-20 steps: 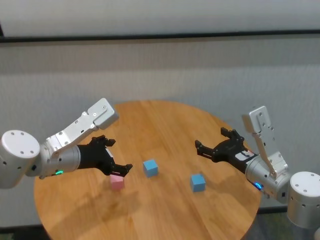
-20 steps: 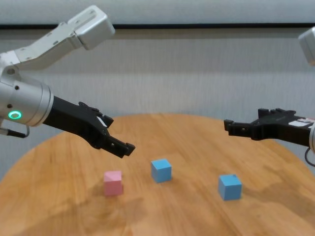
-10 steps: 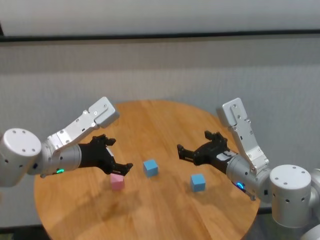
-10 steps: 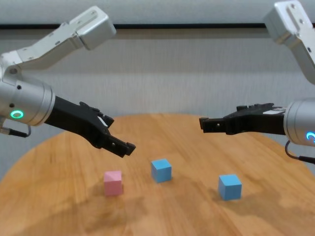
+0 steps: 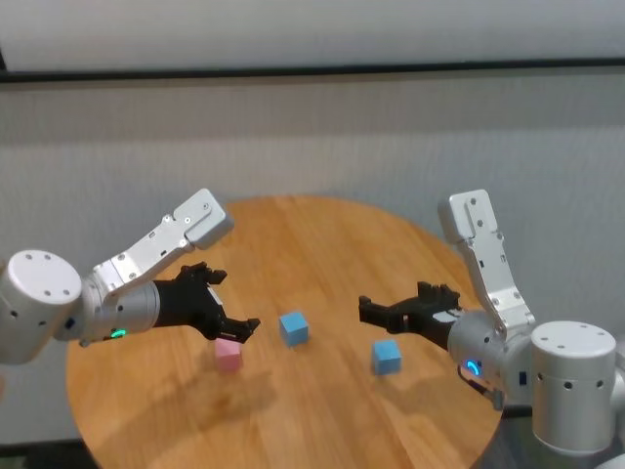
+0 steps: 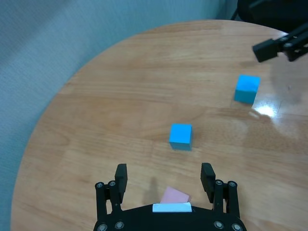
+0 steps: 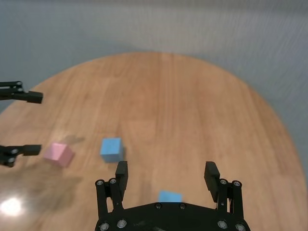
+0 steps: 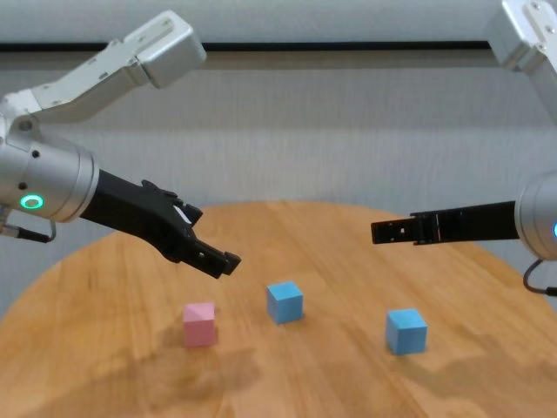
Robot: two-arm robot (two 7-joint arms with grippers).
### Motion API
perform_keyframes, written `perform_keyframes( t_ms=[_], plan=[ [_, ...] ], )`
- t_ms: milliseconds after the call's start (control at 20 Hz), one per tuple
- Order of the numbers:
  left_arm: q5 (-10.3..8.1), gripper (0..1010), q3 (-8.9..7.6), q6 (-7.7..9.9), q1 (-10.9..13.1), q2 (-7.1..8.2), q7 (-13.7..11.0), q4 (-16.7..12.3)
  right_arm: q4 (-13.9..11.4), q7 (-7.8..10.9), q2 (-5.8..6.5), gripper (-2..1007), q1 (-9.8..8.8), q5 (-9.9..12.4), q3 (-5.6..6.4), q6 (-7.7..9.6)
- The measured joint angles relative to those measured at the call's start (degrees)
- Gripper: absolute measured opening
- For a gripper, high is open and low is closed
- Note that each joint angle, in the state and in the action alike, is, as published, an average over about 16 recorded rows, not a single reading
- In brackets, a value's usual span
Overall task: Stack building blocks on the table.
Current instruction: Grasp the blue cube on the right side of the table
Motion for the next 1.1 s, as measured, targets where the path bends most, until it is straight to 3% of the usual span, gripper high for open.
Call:
perform_keyframes(
  t_ms=[200, 450, 700, 1100],
  plan=[
    [0.02, 1002, 0.02, 0.0, 0.0, -0.03, 0.0, 0.1, -1.9, -1.09, -1.79, 1000, -1.7, 0.8, 1.56, 3.72],
    [0.04, 1002, 0.03, 0.0, -0.1, -0.05, 0.0, 0.2, -3.3, -1.46, -3.15, 1000, -3.52, 1.4, 2.59, 6.23],
    [0.05, 1002, 0.04, 0.0, -0.1, -0.07, 0.0, 0.2, -3.6, -1.48, -3.77, 1000, -4.78, 1.2, 3.01, 7.36],
    [0.06, 1002, 0.05, 0.0, -0.1, -0.1, 0.0, 0.2, -2.3, -1.14, -4.17, 1000, -5.47, 0.1, 3.05, 7.21]
  ],
)
